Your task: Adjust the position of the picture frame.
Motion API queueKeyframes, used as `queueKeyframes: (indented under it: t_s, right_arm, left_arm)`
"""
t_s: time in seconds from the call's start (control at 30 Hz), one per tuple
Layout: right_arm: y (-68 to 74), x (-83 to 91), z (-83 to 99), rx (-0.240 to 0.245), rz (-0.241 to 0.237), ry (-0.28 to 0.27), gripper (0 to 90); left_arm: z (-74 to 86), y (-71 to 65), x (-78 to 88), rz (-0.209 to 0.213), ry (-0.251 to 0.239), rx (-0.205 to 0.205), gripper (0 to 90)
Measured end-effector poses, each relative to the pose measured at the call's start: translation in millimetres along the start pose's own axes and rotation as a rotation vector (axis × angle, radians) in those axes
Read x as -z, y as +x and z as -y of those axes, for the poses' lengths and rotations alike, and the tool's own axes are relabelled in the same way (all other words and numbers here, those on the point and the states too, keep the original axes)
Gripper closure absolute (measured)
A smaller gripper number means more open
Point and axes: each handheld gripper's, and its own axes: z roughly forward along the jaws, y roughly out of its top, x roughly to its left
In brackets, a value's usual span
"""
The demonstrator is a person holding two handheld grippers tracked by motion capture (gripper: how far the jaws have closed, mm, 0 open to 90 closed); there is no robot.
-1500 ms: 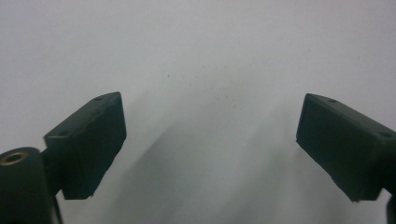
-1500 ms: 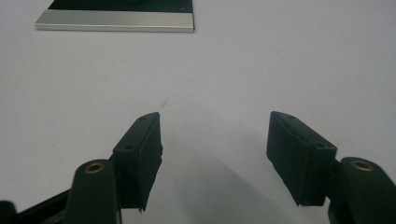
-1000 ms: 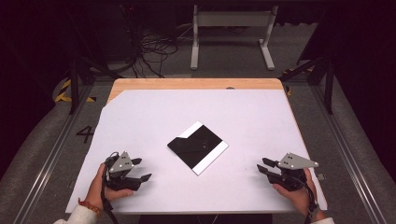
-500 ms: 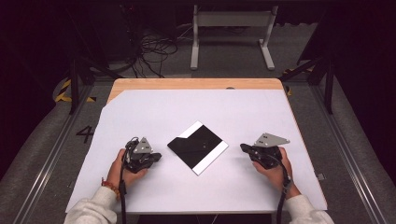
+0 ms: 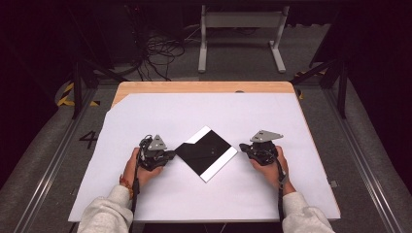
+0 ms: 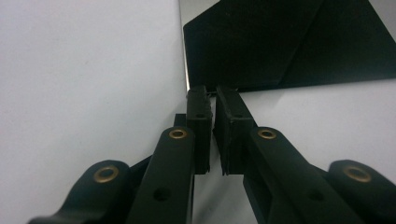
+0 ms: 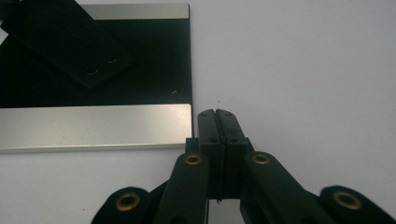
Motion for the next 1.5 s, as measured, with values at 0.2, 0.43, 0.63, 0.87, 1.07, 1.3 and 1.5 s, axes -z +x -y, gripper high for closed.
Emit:
queueKeyframes:
  t_s: [0.2, 0.43, 0.63, 0.87, 1.07, 1.3, 1.5]
  right_arm:
    - [2.1, -2.9, -0.4, 0.011, -0.009, 0.015, 90.0]
    - [1.5, -4.0, 0.4, 0.013, -0.005, 0.023, 89.9]
    - [2.9, -5.7, 0.6, 0.018, -0.008, 0.034, 89.7]
    - [3.6, -3.7, 1.5, 0.018, -0.020, 0.038, 89.9]
    - [9.7, 0.1, 2.3, 0.050, -0.053, 0.056, 90.0]
    - [15.7, -0.4, 4.3, 0.062, -0.075, 0.063, 90.0]
    - [22.2, 1.2, 5.4, 0.075, -0.097, 0.066, 90.0]
  left_arm:
    - [-3.7, 2.0, -3.4, 0.015, 0.000, 0.019, 83.9]
    - [-7.0, 0.6, -5.7, -0.004, 0.005, 0.006, 83.5]
    - [-6.7, 0.4, -5.9, -0.003, 0.003, 0.005, 83.4]
    - [-6.3, 6.4, -4.1, -0.007, -0.021, 0.034, 79.4]
    - [-10.2, 17.0, -6.4, -0.060, -0.059, 0.084, 79.4]
    - [-16.7, 20.0, -16.4, -0.072, -0.049, 0.093, 76.7]
    - [-17.9, 19.4, -19.8, -0.069, -0.020, 0.075, 79.0]
